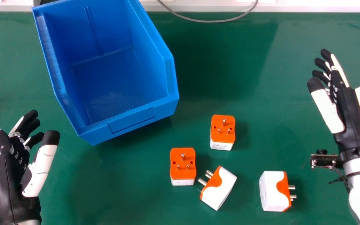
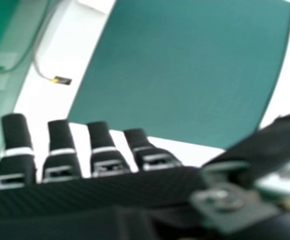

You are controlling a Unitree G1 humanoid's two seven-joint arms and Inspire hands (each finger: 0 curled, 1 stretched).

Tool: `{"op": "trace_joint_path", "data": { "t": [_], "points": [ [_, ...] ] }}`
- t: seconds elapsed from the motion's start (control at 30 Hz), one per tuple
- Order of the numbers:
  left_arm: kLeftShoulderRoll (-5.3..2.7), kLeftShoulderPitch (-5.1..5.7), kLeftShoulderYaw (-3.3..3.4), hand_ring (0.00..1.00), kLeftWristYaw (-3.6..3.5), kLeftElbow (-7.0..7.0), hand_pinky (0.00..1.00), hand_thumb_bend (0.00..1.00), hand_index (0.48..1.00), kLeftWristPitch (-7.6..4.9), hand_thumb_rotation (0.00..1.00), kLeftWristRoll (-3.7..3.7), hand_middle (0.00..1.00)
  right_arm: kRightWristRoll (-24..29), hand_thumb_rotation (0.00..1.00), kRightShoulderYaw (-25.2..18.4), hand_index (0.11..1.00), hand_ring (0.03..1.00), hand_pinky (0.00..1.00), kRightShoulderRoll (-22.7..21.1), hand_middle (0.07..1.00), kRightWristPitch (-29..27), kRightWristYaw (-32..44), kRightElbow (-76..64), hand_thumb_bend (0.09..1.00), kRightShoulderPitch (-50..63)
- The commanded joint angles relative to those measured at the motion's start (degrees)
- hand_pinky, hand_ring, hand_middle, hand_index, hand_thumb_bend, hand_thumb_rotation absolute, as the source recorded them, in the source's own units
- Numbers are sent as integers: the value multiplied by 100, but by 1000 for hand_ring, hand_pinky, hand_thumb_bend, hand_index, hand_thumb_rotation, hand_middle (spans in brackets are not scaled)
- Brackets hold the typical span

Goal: Pick all objects and put in blue box

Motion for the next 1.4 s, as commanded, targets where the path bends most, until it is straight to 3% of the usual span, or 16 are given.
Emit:
{"op": "trace_joint_path", "data": {
  "t": [0.0, 0.07, 0.13, 0.2, 0.27, 0.33, 0.4, 0.5, 0.57, 0.67, 0.83, 1.03, 1.37],
  "points": [
    [-128, 85, 55, 830, 143, -321, 795, 872, 843, 167, 752, -113, 820, 64, 1000, -126, 939, 884, 739, -15, 916, 164, -116, -329, 749, -36],
    [-212, 132, 57, 825, 230, -469, 791, 913, 839, 217, 737, -101, 816, 35, 1000, -144, 934, 887, 740, 21, 918, 273, -193, -580, 762, -15],
    [-232, 140, 58, 823, 270, -495, 787, 930, 836, 187, 726, -57, 815, -24, 1000, -137, 925, 888, 741, 47, 915, 355, -274, -765, 777, 5],
    [-217, 148, 50, 824, 252, -461, 786, 925, 836, 56, 732, -7, 815, -60, 989, -107, 917, 891, 740, 128, 911, 412, -347, -1008, 777, 79],
    [-193, 193, 35, 825, 186, -369, 790, 913, 837, -184, 738, 32, 815, -133, 981, -62, 913, 892, 739, 277, 909, 454, -496, -1230, 782, 199],
    [-192, 350, 39, 827, 137, -358, 805, 894, 839, -374, 751, 50, 816, -237, 976, -19, 909, 889, 737, 405, 907, 449, -637, -1336, 814, 315],
    [-229, 484, 41, 827, 131, -425, 811, 889, 840, -435, 755, 54, 816, -293, 971, -19, 906, 884, 733, 423, 905, 403, -676, -1340, 833, 378],
    [-298, 592, 38, 828, 185, -551, 816, 913, 841, -355, 769, 72, 816, -370, 952, -38, 903, 879, 731, 288, 900, 274, -589, -1323, 824, 463],
    [-314, 576, 13, 828, 221, -548, 817, 921, 841, -330, 773, 120, 816, -462, 941, -52, 903, 878, 732, 139, 900, 229, -530, -1341, 815, 497],
    [-316, 591, -43, 828, 218, -583, 821, 913, 843, -304, 779, 158, 815, -639, 902, -58, 901, 872, 738, -106, 897, 230, -486, -1426, 784, 541],
    [-323, 716, -58, 830, 164, -744, 826, 905, 844, -208, 781, 62, 816, -866, 876, -62, 902, 866, 747, -508, 896, 392, -363, -1610, 782, 645],
    [-352, 816, -69, 833, 181, -912, 832, 914, 848, -89, 790, 92, 817, -1149, 869, -56, 907, 867, 745, -979, 898, 549, -58, -2090, 813, 935],
    [-310, 880, -38, 838, 102, -896, 839, 922, 852, 13, 801, 24, 820, -1594, 836, -72, 931, 887, 757, -1845, 929, 910, 812, -3046, 842, 1424]
  ]
}}
